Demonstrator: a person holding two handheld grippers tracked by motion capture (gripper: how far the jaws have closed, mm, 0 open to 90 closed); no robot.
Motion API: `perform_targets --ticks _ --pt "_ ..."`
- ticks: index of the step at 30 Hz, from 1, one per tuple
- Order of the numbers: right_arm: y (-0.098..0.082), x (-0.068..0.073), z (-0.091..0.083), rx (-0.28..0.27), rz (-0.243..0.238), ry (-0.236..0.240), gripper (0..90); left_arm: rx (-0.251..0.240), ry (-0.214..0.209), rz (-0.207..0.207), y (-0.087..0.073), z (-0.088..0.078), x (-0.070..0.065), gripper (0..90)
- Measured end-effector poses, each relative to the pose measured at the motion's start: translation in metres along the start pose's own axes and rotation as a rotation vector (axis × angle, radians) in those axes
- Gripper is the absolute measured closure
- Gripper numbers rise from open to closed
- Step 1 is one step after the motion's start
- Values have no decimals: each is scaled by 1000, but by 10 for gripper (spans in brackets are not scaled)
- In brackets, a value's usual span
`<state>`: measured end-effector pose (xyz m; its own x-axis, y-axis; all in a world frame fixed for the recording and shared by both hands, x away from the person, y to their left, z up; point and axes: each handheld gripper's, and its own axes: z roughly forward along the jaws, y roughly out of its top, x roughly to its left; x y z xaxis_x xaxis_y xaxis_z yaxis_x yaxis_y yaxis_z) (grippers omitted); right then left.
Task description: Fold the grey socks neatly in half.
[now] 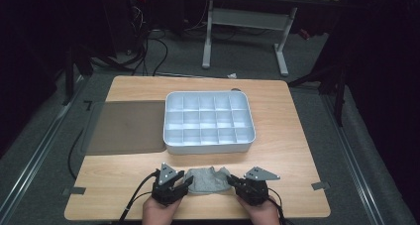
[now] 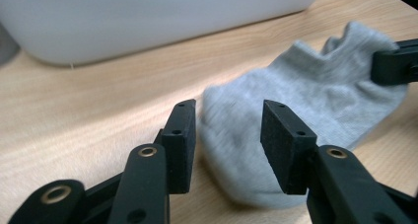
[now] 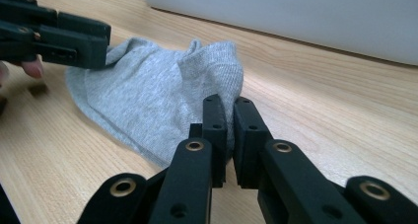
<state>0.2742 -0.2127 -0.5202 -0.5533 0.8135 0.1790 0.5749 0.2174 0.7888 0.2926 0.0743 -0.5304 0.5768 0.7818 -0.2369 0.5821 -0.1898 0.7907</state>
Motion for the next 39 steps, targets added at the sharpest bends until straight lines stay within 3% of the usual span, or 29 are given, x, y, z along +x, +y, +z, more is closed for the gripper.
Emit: perform_targets --ticks 1,3,7,10,18,26,32,36,37,38,39 --pt "0 -1 0 1 3 -8 862 19 0 -15 -1 3 2 587" --pt "0 -2 -1 0 -2 -11 861 22 -6 -7 0 3 2 618" --pt "-1 -6 0 9 14 -30 861 30 2 -10 0 4 2 801" --pt "-1 -8 0 15 18 -43 861 31 -7 -14 0 4 3 836" --pt "2 -6 -2 27 10 -66 858 12 -45 -21 0 2 2 827" --pt "13 4 -10 4 -43 -89 853 -30 -81 -35 1 0 -6 829" --pt "20 14 -12 -5 -64 -93 849 -25 -101 -29 1 1 -10 820" --pt "23 15 -11 -2 -62 -93 849 -21 -99 -13 0 1 -12 798" --pt "23 15 -10 2 -62 -91 849 -50 -62 38 2 -3 -17 737" --pt "23 14 -10 3 -59 -91 849 -63 -55 71 5 -6 -22 740" --pt "23 14 -10 6 -57 -91 849 -63 -55 71 5 -6 -22 790"
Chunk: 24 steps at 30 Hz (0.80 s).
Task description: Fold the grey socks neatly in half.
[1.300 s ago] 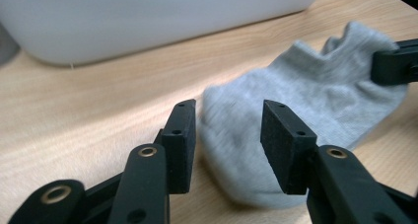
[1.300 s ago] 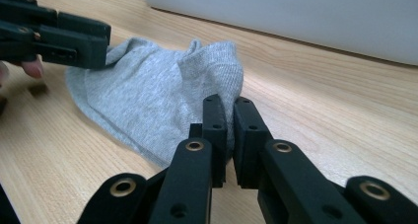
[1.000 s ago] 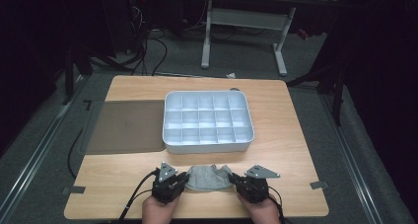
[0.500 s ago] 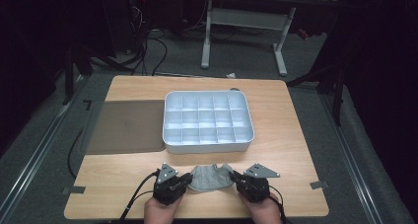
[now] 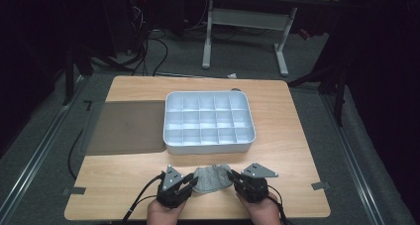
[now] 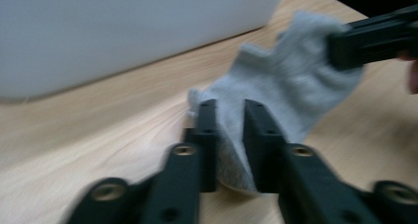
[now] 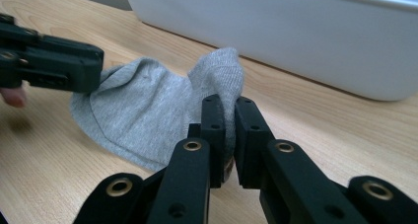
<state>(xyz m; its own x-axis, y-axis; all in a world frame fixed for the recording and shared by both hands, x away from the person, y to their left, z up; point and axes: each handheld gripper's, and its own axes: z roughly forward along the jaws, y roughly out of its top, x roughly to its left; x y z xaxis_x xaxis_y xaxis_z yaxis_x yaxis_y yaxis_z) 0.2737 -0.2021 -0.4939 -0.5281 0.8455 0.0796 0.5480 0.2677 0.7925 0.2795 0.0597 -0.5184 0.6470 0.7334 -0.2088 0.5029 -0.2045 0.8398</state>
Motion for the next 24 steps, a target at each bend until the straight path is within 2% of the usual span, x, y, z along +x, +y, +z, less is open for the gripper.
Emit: perform_targets --ticks 1,2,3,4,6,7,10,11,12,13,15,16,17,20,22,23,24 --pt "0 0 0 0 0 0 849 3 -10 20 4 0 -5 790" --pt "-1 -1 0 1 0 4 849 12 -26 31 9 4 -11 883" --pt "-2 0 0 1 5 7 849 41 -47 24 14 17 -17 897" --pt "-2 0 0 0 7 10 850 41 -47 24 14 17 -17 897" --pt "-2 0 -1 -3 6 12 850 100 -32 55 18 39 -23 898" --pt "-2 -1 -2 -6 11 17 850 130 -27 86 20 50 -30 897" --pt "-4 -2 -3 -8 14 24 850 133 -14 118 22 57 -38 896" --pt "-4 -2 -3 -8 14 24 850 133 -14 118 22 57 -38 895" --pt "-5 -4 -4 -10 20 23 850 99 1 116 23 50 -36 893" --pt "-5 -4 -4 -10 20 23 850 99 1 116 23 50 -36 892" --pt "-6 -5 -4 -16 23 22 850 62 14 91 25 38 -30 891" --pt "-7 -7 -4 -15 29 22 850 33 43 92 27 25 -25 888" --pt "-7 -7 -4 -15 29 22 850 33 43 92 27 25 -25 888" --pt "-10 -9 -3 -13 38 21 850 11 58 72 26 11 -20 879" --pt "-11 -9 -2 -14 34 19 850 9 55 79 24 8 -20 823" --pt "-11 -9 -2 -14 34 19 850 14 56 89 24 8 -21 823" --pt "-12 -9 -2 -15 36 20 850 27 38 99 25 12 -25 815"
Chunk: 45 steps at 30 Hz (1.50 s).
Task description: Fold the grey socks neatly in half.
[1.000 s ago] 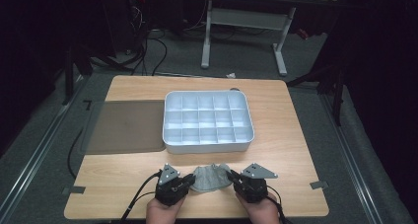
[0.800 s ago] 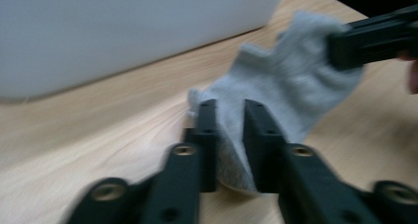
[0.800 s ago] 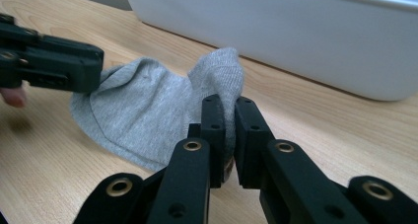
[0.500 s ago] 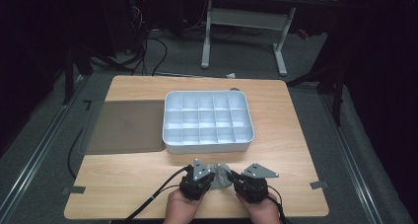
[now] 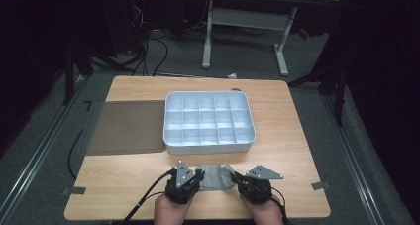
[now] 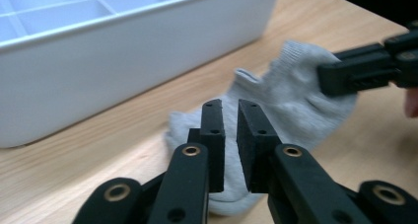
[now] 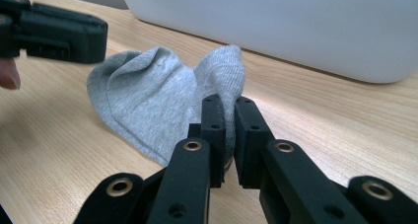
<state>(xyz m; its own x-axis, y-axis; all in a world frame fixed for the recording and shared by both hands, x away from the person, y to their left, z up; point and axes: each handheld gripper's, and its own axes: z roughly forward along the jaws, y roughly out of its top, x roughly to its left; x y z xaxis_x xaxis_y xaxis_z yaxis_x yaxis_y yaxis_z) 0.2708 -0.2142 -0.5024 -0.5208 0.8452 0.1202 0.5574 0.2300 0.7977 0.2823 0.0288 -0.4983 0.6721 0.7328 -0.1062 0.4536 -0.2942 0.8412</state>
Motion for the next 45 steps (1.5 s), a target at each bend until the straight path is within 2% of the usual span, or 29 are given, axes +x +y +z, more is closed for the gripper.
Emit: perform_targets --ticks 3,4,5,6,8,11,12,13,15,16,17,18,19,20,21,22,23,24,25,26,28,29,30,32,35,37,41,45 --pt "0 -1 0 -5 2 5 851 46 -17 12 2 18 -5 880" --pt "0 -1 0 -5 3 5 851 105 -36 4 3 37 -6 892" --pt "0 -1 0 -5 3 5 851 105 -36 4 3 37 -6 899" --pt "0 -2 0 -4 8 7 851 129 -47 5 4 45 -8 899" --pt "0 -5 1 -2 12 11 852 162 -35 39 3 56 -14 900" --pt "2 -6 1 -3 16 17 852 178 -14 67 4 64 -20 900" --pt "6 -5 -2 -16 11 24 852 177 -11 93 4 65 -24 900" --pt "6 -5 -2 -16 11 24 852 177 -11 93 4 65 -24 900" --pt "10 -2 -4 -26 1 30 852 178 -23 83 4 64 -25 897" --pt "12 1 -4 -30 -9 27 853 152 -39 55 5 57 -21 846" --pt "13 1 -3 -31 -16 24 852 152 -39 55 5 57 -21 816" --pt "12 1 -2 -29 -17 22 853 87 -41 11 5 39 -8 789" --pt "12 1 -2 -29 -17 22 853 87 -41 11 5 39 -8 759" --pt "11 -1 -2 -19 -11 18 852 56 -45 -22 4 29 0 720" --pt "11 -1 -2 -19 -11 18 852 35 -38 -50 2 21 10 720" --pt "10 -1 -1 -15 -14 15 852 44 -40 -121 -6 10 28 629" --pt "10 -1 -1 -11 -16 12 852 44 -40 -121 -6 10 28 591" --pt "11 0 -1 -9 -19 8 852 62 -74 -174 -14 6 40 567" --pt "11 0 -1 -9 -19 8 852 62 -74 -174 -14 6 40 555" --pt "12 1 -1 -7 -31 3 852 71 -113 -207 -21 6 45 542" --pt "13 4 0 -2 -38 -2 852 84 -162 -249 -26 10 48 550" --pt "13 4 0 -2 -38 -2 852 84 -162 -249 -26 10 48 586" --pt "14 7 1 8 -43 -8 851 86 -204 -284 -29 14 49 621" --pt "16 12 4 17 -61 -15 851 85 -197 -269 -29 14 48 742" --pt "19 18 7 25 -80 -18 851 88 -202 -264 -29 15 47 801" --pt "20 20 9 27 -90 -19 851 87 -211 -259 -29 15 47 806" --pt "23 34 21 43 -128 -12 851 89 -218 -244 -29 15 45 806" --pt "25 45 35 50 -136 8 850 85 -225 -233 -30 15 44 803"
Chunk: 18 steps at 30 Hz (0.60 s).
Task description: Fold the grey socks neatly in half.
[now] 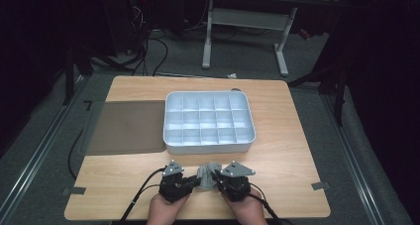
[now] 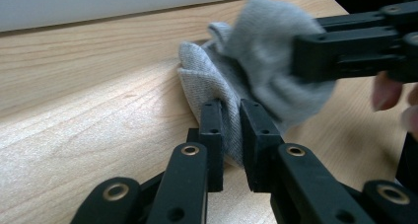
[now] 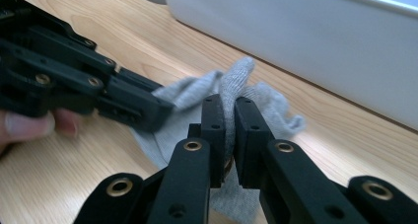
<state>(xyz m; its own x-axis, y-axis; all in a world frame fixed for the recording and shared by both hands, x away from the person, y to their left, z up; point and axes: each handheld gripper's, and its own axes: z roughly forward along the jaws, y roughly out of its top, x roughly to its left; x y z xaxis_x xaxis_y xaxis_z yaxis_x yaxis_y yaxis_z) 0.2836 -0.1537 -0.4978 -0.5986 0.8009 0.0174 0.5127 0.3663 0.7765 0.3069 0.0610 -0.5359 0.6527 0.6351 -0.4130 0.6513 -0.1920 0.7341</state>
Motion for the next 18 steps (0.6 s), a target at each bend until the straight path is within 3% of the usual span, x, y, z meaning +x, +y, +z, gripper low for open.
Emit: perform_targets --ticks 6,7,10,11,14,17,18 --pt "4 7 17 6 10 48 842 2 -4 4 0 0 0 798" --pt "5 6 18 3 20 67 774 2 -4 5 0 0 0 795" --pt "7 4 11 -15 28 77 736 1 -2 2 0 1 0 793" --pt "8 1 -2 -57 36 71 708 1 -2 2 0 1 0 789" --pt "9 -4 -15 -87 47 53 701 0 -2 2 0 1 0 784" --pt "3 -7 -17 -72 55 44 698 1 -8 3 0 0 0 768" --pt "-4 -6 -10 -43 74 61 675 -1 -12 4 0 0 0 739"
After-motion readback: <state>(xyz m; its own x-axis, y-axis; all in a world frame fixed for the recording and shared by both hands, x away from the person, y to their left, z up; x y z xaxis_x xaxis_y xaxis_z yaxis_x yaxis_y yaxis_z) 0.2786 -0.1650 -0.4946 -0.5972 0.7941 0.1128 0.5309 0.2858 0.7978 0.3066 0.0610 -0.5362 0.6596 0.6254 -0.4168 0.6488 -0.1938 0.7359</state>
